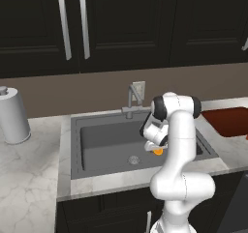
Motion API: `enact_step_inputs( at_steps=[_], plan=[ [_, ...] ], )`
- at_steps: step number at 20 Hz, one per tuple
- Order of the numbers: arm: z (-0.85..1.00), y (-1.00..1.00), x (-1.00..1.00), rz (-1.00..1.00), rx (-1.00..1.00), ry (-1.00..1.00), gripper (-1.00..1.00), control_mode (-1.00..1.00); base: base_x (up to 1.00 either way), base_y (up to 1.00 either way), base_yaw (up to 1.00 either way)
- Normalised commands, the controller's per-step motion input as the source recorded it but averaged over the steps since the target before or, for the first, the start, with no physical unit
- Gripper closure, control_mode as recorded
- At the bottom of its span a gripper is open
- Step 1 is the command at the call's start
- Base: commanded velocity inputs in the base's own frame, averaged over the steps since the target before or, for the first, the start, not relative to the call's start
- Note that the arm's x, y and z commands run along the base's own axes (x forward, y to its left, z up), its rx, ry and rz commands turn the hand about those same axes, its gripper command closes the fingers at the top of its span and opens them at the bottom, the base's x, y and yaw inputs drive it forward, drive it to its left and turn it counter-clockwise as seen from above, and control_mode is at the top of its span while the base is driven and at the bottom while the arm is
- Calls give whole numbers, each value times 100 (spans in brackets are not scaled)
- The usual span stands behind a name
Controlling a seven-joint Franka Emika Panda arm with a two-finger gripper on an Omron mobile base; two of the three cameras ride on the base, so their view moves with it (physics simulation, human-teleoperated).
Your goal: Pick up all produce items and place them in the sink. Turn on the sink faucet to wash them. Then turn the sink off and put them in the tray.
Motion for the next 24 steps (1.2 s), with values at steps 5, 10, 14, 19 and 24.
enact_step_inputs(
  at_steps=[5, 10, 14, 19, 24],
  plan=[
    [4, 0, 0, 0, 0, -2, -100, -100, 0, 0, 0],
    [7, 0, 0, 0, 0, -3, -100, -100, 0, 0, 0],
    [20, 1, 0, 0, 0, -3, -100, -100, 0, 0, 0],
    [40, 0, 0, 0, 0, -5, -100, -100, 0, 0, 0],
    [40, 0, -3, 0, 0, -6, -100, -100, 0, 0, 0]
  ],
)
